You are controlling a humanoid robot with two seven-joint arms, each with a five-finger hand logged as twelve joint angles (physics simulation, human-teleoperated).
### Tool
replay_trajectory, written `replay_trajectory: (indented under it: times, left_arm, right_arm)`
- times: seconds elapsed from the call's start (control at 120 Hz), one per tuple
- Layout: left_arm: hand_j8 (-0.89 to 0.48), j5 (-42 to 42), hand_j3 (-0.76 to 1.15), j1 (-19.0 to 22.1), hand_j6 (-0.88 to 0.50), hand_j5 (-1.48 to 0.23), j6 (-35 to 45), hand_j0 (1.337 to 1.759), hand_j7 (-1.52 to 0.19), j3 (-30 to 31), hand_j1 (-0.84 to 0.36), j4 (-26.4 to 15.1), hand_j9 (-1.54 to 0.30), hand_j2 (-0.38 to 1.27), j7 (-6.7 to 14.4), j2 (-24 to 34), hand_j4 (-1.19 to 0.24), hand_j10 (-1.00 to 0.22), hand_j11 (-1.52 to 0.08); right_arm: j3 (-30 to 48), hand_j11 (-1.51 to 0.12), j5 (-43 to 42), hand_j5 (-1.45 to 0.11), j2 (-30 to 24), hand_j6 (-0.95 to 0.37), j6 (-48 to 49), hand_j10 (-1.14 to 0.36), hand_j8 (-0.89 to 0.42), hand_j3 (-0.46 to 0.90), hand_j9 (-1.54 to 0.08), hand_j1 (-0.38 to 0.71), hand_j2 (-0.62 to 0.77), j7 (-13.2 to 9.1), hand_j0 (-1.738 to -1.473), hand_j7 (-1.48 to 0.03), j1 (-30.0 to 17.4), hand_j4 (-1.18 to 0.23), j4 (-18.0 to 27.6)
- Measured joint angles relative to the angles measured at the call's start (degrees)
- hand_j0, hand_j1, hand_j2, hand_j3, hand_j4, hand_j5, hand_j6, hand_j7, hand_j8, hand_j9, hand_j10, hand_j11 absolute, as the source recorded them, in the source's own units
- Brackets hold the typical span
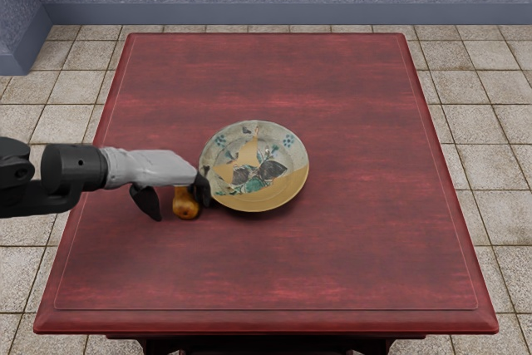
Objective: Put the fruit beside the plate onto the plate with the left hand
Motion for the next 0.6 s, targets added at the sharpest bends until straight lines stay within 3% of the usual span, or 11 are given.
replay_trajectory:
  times: [0.192, 0.6]
  left_arm:
    - [-0.57, 0.1, 0.00, 0.4, -0.52, -0.58, 0.0, 1.658, -0.58, 0.1, -0.20, 0.2, -0.60, 0.10, 0.0, -0.1, -0.48, -0.47, -0.60]
    - [-0.49, 5.2, 0.00, 0.5, -0.48, -0.61, 0.2, 1.658, -0.61, 0.3, -0.21, 2.2, -0.61, 0.10, 0.0, -1.2, -0.48, -0.47, -0.61]
  right_arm:
    - [0.0, -0.03, 0.0, -0.03, 0.0, -0.02, 0.0, -0.02, -0.02, 0.00, -0.03, -0.32, 0.00, 0.0, -1.658, -0.03, 0.0, -0.02, 0.0]
    - [0.0, -0.03, 0.0, -0.03, 0.0, -0.02, 0.0, -0.02, -0.02, 0.00, -0.03, -0.32, 0.00, 0.0, -1.658, -0.03, 0.0, -0.02, 0.0]
